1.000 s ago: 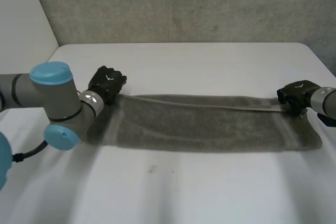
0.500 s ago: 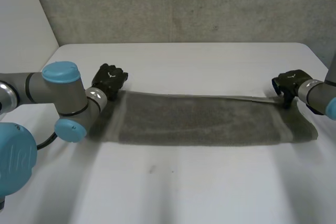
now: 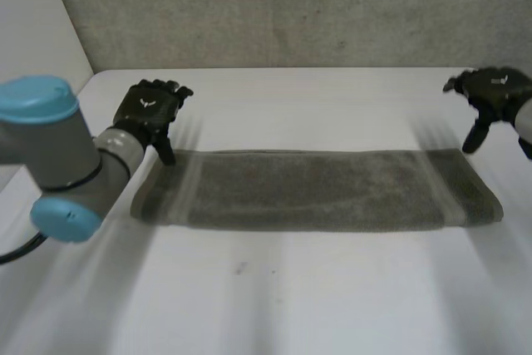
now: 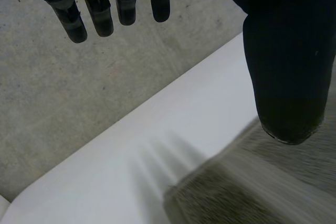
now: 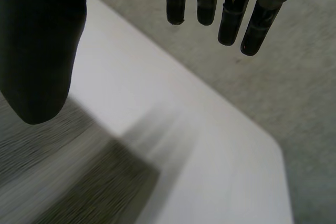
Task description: Fold the towel.
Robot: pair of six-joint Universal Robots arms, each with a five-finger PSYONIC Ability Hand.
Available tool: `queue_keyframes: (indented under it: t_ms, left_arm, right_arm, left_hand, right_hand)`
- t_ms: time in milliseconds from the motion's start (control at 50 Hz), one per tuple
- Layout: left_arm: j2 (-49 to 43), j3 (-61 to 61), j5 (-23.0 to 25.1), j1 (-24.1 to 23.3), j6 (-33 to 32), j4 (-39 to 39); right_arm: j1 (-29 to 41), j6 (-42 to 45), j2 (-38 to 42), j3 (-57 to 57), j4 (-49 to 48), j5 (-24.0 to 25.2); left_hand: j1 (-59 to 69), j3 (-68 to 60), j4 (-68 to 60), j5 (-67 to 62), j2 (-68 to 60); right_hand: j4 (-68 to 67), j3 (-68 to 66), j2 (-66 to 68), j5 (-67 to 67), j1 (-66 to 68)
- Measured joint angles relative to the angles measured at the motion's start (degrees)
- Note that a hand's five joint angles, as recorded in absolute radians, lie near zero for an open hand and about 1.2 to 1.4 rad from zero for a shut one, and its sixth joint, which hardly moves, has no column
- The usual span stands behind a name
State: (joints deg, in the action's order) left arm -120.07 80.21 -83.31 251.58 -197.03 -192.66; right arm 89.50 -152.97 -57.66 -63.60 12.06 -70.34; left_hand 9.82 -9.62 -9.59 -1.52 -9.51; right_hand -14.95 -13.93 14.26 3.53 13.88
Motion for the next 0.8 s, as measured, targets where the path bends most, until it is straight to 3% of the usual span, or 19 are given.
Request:
queue_keyframes:
  t_ms: [160, 320, 400, 580, 660, 740, 800]
  left_arm:
    - [8.4, 17.1, 0.1, -0.8, 2.4, -9.0]
    - [10.5, 23.6, 0.0, -2.3, 3.3, -15.7]
    - [10.5, 23.9, 0.0, -2.6, 3.3, -16.5]
    - [10.4, 23.6, 0.0, -2.5, 3.2, -16.3]
    - [10.4, 23.6, 0.0, -2.5, 3.2, -16.3]
    - [10.5, 23.6, -0.1, -2.6, 3.2, -16.3]
    - [10.5, 23.7, -0.1, -2.6, 3.2, -16.3]
  right_arm:
    - [-3.6, 8.1, -8.0, -22.3, -7.7, 1.8]
    - [-7.4, 13.0, -9.3, -34.0, -16.9, 2.2]
    - [-8.3, 13.8, -7.5, -35.4, -20.2, 2.8]
    - [-9.9, 13.9, -3.9, -34.6, -22.7, 4.0]
    - [-10.2, 13.8, -3.7, -34.4, -22.6, 5.0]
    - [-10.3, 13.7, -3.8, -34.4, -22.5, 6.4]
    - [-10.3, 13.7, -3.8, -34.5, -22.4, 7.3]
  left_hand:
    - [0.0, 0.0, 0.0, 0.0, 0.0]
    - [0.0, 0.0, 0.0, 0.0, 0.0]
    - [0.0, 0.0, 0.0, 0.0, 0.0]
    - [0.0, 0.0, 0.0, 0.0, 0.0]
    - [0.0, 0.0, 0.0, 0.0, 0.0]
    - [0.0, 0.0, 0.0, 0.0, 0.0]
    - [0.0, 0.0, 0.0, 0.0, 0.0]
  right_hand:
    - [-2.4, -3.2, 2.9, 3.5, 3.6]
    - [-13.5, -14.7, 14.2, 15.6, 14.6]
    - [-19.0, -20.3, 19.8, 21.0, 20.5]
    - [-44.5, -45.6, 45.4, 45.5, 45.9]
    - [-48.4, -49.3, 48.8, 49.2, 49.7]
    - [-60.7, -61.7, 60.8, 62.3, 61.8]
    - [-62.0, -63.1, 60.9, 63.2, 62.2]
